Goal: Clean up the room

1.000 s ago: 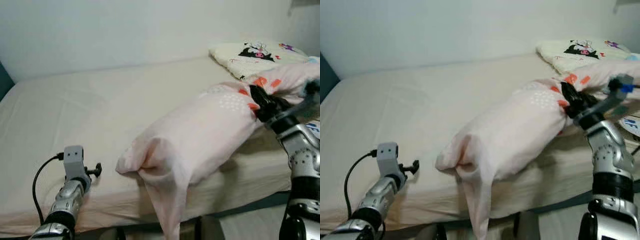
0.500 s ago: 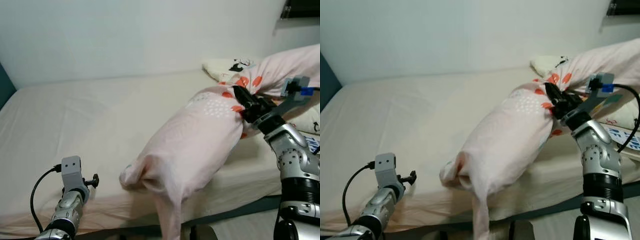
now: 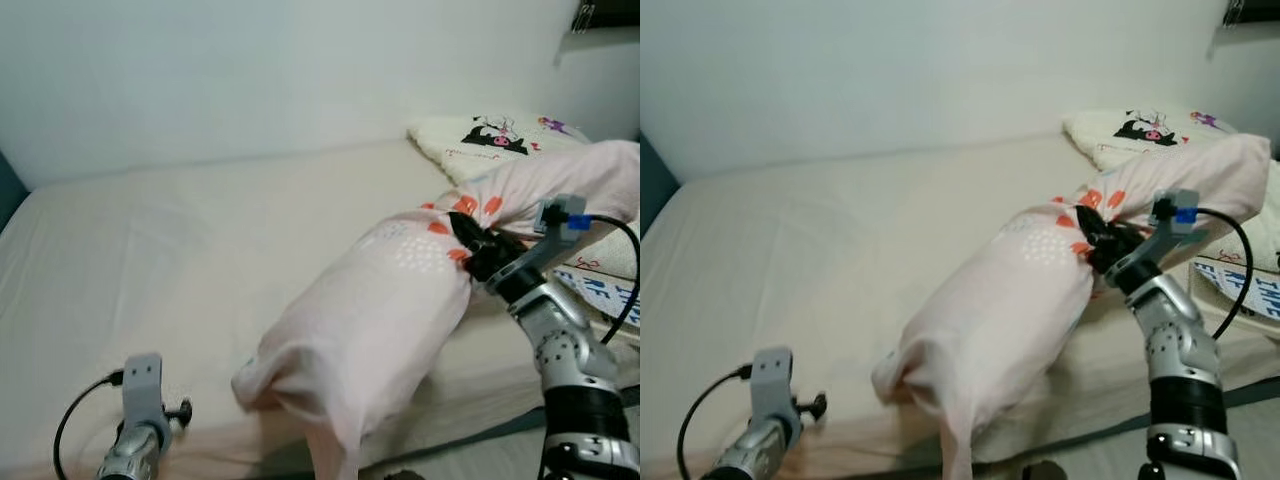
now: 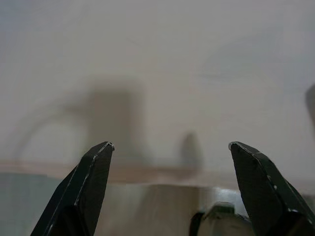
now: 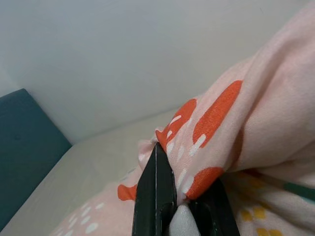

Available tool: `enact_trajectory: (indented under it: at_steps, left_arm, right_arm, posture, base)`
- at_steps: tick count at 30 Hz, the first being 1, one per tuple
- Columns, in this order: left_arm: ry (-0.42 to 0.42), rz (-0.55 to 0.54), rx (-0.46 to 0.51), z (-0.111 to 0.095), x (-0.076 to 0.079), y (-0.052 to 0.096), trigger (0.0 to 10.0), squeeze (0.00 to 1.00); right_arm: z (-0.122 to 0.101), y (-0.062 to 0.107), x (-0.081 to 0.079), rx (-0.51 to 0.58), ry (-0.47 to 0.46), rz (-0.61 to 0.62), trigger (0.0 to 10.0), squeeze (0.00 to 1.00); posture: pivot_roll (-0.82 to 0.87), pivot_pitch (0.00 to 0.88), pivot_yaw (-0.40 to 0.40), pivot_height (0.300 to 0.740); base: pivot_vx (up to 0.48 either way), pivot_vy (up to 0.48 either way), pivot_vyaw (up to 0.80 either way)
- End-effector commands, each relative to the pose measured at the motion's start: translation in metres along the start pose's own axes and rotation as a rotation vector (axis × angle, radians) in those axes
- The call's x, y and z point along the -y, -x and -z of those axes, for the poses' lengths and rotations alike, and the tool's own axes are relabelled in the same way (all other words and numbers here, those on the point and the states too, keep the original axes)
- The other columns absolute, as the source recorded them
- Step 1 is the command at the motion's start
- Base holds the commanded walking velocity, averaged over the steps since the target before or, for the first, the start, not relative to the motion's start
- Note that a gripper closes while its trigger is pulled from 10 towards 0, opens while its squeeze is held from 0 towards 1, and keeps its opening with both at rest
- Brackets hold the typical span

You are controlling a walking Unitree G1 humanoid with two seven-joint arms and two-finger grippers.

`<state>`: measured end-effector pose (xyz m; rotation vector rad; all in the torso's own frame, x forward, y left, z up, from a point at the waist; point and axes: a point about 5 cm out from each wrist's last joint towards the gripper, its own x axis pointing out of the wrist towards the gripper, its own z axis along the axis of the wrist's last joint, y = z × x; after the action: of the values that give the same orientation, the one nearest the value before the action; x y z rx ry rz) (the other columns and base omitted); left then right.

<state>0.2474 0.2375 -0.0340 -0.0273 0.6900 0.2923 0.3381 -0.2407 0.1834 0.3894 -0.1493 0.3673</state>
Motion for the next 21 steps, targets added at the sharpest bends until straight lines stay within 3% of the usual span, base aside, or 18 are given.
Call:
enact_trajectory:
  at_steps: [1, 7, 17, 18, 21]
  left_arm:
    - [-0.018, -0.018, -0.034, 0.008, -0.006, 0.001, 10.0, 0.00]
    - [-0.020, -0.017, -0.039, 0.010, -0.006, 0.002, 10.0, 0.00]
    - [-0.040, 0.027, -0.029, 0.013, -0.001, 0.003, 10.0, 0.00]
    - [-0.064, 0.044, -0.051, 0.020, 0.001, 0.005, 10.0, 0.00]
    - [-0.076, 0.054, -0.072, 0.027, 0.002, 0.007, 10.0, 0.00]
  right_arm:
    - [-0.013, -0.004, -0.007, 0.079, 0.031, -0.037, 0.0, 0.00]
    - [-0.009, -0.004, -0.007, 0.074, 0.031, -0.034, 0.0, 0.00]
    - [-0.004, -0.003, -0.003, 0.057, 0.068, 0.033, 0.0, 0.00]
    - [0.001, -0.001, 0.000, 0.044, 0.075, 0.065, 10.0, 0.00]
    - [0.004, 0.000, -0.001, 0.033, 0.084, 0.059, 10.0, 0.00]
  posture:
    - [0.01, 0.000, 0.014, 0.677]
    - [0.02, 0.000, 0.015, 0.691]
    - [0.02, 0.000, 0.019, 0.720]
    - [0.02, 0.000, 0.019, 0.720]
    - [0.01, 0.000, 0.019, 0.720]
  base:
    - [-0.472, 0.000, 0.00]
    - [-0.472, 0.000, 0.00]
    - [0.000, 0.000, 0.00]
    - [0.000, 0.000, 0.00]
    - [0.000, 0.000, 0.36]
